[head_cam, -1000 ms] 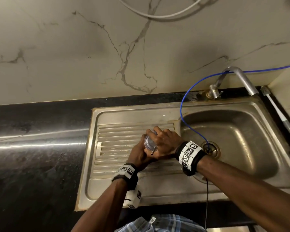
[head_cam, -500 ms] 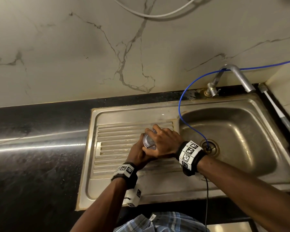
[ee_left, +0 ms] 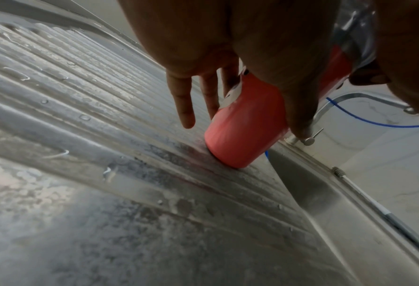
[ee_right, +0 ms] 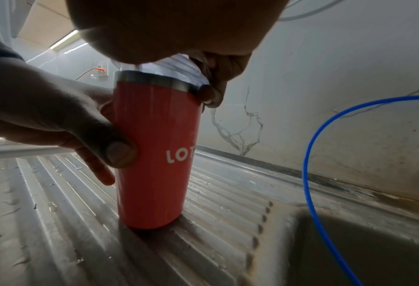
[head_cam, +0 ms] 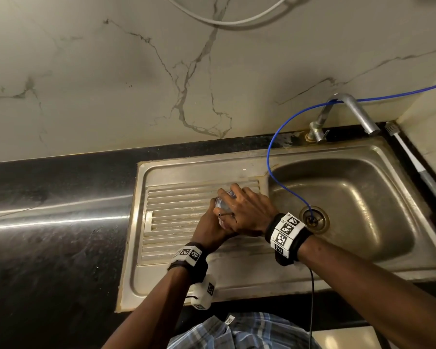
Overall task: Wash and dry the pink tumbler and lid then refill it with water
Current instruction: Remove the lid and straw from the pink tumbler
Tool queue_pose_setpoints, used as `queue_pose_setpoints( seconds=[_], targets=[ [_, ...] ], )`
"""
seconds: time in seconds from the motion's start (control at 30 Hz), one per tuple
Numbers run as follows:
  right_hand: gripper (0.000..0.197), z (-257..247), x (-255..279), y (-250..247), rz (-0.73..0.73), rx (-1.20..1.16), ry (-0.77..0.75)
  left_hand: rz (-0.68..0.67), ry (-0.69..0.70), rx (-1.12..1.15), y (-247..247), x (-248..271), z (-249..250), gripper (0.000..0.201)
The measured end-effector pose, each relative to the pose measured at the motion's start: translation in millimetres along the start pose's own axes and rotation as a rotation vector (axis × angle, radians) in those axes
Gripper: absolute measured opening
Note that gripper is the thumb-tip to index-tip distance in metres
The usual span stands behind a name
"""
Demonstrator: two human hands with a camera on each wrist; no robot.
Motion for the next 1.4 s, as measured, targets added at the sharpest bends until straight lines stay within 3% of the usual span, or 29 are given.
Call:
queue_pose_setpoints(
  seconds=[0.2,0.33,0.43,0.5,0.67,0.83,1.4],
  targets=[
    [0.068,-3,4,-3,-0.001,-0.033,0.028,0.0,-0.018,0.068,-2,6,0,0.109],
    [0.068,-4,5,-5,-0.013,-0.044,0.028,0.033,-0.024,0.128,-7,13,10,0.102],
    [0.068,-4,4,-8,-0.009,-0.047,0.024,0.038,-0.024,0.166,-11,17,20,0.076],
    [0.069,-4,4,-9,-0.016,-0.051,0.019,0.044,-0.003,0.169,-12,18,25,0.069],
    [0.07,-5,5,-11,-0.028,-0.057,0.029,0.043,0.013,0.179,-15,21,32,0.076],
    [0.071,-4,5,-11,-0.034,-0.084,0.047,0.083,-0.034,0.173,-15,21,33,0.103],
    [0.068,-2,9,-10,-0.065,-0.121,0.072,0.119,-0.013,0.127,-17,22,43,0.095]
  ],
)
Point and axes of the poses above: each hand's wrist, its own x-axis away from the middle knuckle, its own y-axis out of the palm, z = x × y, the point moved 1 cm from there along -x, towards the middle knuckle, and after that the axes turned 2 degrees about z, right-handed, at the moved point
